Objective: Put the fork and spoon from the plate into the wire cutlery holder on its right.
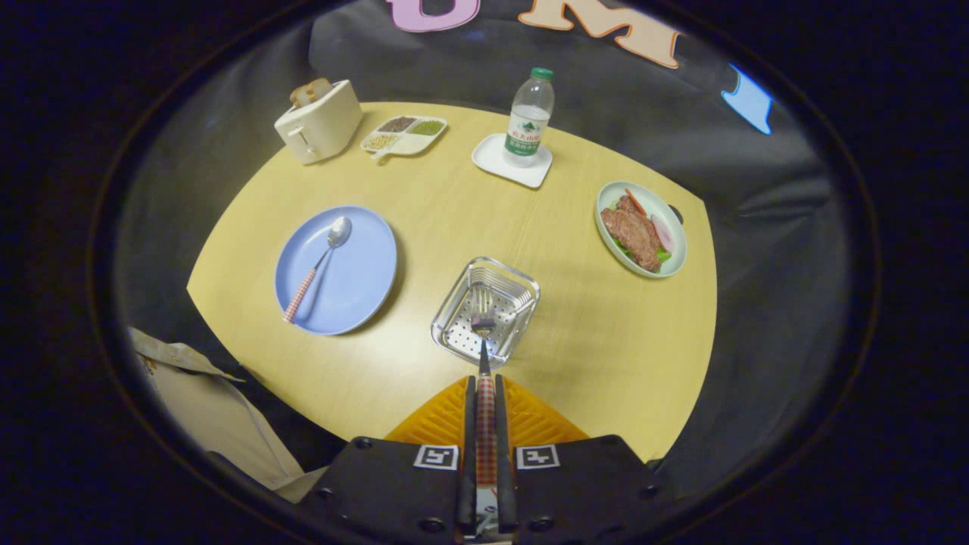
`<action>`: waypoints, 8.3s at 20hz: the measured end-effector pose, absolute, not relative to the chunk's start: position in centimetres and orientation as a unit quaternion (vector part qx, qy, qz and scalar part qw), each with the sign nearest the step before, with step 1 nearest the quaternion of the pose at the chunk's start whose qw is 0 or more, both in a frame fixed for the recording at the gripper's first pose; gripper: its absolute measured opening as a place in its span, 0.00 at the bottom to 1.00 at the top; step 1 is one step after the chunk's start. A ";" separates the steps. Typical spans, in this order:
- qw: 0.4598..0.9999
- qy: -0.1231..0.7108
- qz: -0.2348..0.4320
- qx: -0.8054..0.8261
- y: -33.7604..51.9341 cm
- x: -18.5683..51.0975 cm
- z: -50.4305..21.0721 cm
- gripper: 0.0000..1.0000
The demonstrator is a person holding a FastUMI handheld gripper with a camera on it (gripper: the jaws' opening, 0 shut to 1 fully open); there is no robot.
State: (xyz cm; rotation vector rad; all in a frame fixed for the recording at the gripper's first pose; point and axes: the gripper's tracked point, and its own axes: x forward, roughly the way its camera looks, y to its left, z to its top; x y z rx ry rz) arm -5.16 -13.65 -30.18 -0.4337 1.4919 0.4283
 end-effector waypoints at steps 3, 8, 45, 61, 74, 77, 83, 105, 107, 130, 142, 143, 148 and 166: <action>0.672 0.686 0.193 -0.202 -13.4 -5.1 -31.8 0.14; 0.641 0.711 0.199 -0.209 -12.8 -5.5 -33.5 0.14; 0.892 0.432 0.104 -0.086 -3.6 -1.4 -25.7 1.00; 0.892 0.419 0.145 -0.086 7.3 -7.3 -31.1 1.00; 0.843 0.494 0.180 -0.110 10.7 -11.4 -38.9 1.00; 0.834 0.507 0.182 -0.117 10.9 -12.2 -40.1 1.00; 0.820 0.523 0.189 -0.134 11.3 -13.3 -41.6 0.87; 0.795 0.556 0.204 -0.133 7.4 -10.9 -37.3 0.12; 0.796 0.554 0.206 -0.126 6.7 -10.0 -35.9 0.12; 0.712 0.622 0.218 -0.242 -10.3 -5.2 -27.1 0.12; 0.594 0.705 0.238 -0.304 -15.8 -5.1 -27.4 0.12; 0.584 0.713 0.240 -0.304 -15.8 -5.1 -27.5 0.12; 0.540 0.739 0.250 -0.315 -15.4 -4.1 -29.0 0.12; 0.514 0.766 0.240 -0.303 -13.6 -2.9 -31.6 0.18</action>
